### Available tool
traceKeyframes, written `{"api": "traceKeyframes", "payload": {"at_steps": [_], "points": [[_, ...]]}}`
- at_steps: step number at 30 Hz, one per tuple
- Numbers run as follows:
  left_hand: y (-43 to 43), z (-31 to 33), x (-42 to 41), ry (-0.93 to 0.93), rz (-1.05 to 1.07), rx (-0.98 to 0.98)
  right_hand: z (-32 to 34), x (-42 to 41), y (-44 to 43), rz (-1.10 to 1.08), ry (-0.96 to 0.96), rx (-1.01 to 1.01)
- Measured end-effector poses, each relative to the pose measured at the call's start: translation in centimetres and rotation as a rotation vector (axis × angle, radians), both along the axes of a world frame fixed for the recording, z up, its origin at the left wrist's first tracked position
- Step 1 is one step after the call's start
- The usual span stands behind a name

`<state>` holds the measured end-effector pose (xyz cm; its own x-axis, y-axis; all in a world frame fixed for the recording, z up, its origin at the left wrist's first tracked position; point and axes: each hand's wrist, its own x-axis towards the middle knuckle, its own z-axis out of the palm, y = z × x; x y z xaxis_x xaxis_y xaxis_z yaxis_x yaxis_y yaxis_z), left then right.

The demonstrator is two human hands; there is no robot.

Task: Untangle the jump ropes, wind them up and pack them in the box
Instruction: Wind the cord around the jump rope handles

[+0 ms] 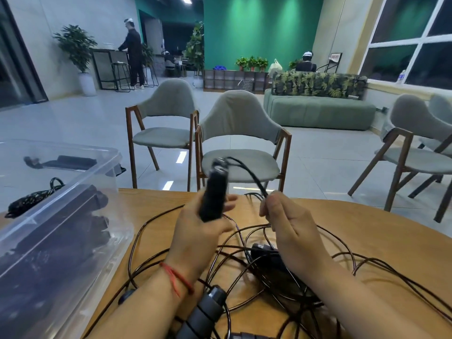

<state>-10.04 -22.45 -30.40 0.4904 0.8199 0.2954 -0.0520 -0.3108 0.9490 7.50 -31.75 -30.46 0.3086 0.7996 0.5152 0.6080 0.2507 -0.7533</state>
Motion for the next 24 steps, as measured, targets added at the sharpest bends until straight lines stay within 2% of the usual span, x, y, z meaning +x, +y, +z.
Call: {"api": "traceKeyframes", "payload": {"at_steps": [4,6,11,18,24], "points": [[0.6,0.7,0.3,-0.455,-0.091,-0.416,-0.8,-0.2,0.2,0.034,-0.183,-0.119],[0.6,1.0,0.4,-0.552,-0.139,-0.524,-1.1,-0.5,0.2,0.043,-0.257,-0.204],[0.0,1.7,0.5,-0.565,-0.208,-0.59,-1.3,-0.5,0.5,0.017,-0.325,-0.27],[0.5,1.3,0.5,-0.548,-0.141,-0.62,-1.2,-1.0,0.2,0.035,-0.388,-0.339],[2.0,1.5,-0.3,-0.758,-0.011,-0.728,-0.2,-0.4,-0.2,-0.163,-0.441,-0.329]]}}
